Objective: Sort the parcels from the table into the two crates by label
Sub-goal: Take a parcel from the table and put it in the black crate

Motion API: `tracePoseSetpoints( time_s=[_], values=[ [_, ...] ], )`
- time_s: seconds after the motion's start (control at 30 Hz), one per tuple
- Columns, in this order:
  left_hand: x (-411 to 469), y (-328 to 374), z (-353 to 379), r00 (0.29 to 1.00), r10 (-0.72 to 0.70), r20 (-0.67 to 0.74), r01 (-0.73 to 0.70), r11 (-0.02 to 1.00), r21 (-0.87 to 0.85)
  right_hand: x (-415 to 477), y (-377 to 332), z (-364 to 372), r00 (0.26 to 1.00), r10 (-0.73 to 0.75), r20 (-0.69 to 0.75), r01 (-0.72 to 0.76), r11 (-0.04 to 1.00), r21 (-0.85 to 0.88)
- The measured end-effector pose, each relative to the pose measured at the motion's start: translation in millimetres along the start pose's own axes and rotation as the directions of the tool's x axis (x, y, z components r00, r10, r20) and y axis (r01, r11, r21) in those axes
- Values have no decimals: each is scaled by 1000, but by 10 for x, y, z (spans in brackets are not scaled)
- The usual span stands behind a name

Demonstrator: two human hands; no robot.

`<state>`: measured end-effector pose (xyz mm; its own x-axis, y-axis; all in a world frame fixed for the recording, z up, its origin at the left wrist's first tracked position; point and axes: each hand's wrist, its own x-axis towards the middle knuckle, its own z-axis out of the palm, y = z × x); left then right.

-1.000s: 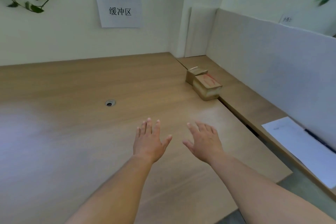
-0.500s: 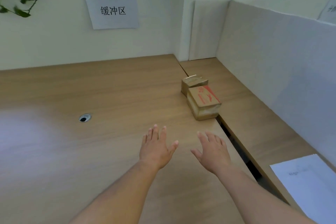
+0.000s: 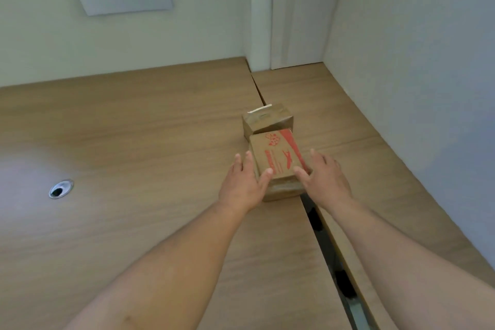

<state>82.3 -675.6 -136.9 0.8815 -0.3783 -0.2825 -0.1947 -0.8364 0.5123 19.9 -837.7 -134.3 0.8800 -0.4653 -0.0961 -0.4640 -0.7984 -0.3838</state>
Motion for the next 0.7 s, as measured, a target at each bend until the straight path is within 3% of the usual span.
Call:
tracePoseSetpoints(
  time_s=[0.27, 0.47, 0.7],
  values=[
    [350, -17, 293, 992, -95, 78, 116, 934, -338, 346, -100, 296, 995, 15, 94, -46, 941, 335],
    [14, -99, 210, 984, -160, 85, 181, 854, -488, 64, -260, 391, 990, 40, 137, -84, 940, 330],
    [-669, -399, -71, 951, -275, 139, 294, 675, -676, -499, -527, 414, 964, -93, 250, -15, 916, 401]
  ],
)
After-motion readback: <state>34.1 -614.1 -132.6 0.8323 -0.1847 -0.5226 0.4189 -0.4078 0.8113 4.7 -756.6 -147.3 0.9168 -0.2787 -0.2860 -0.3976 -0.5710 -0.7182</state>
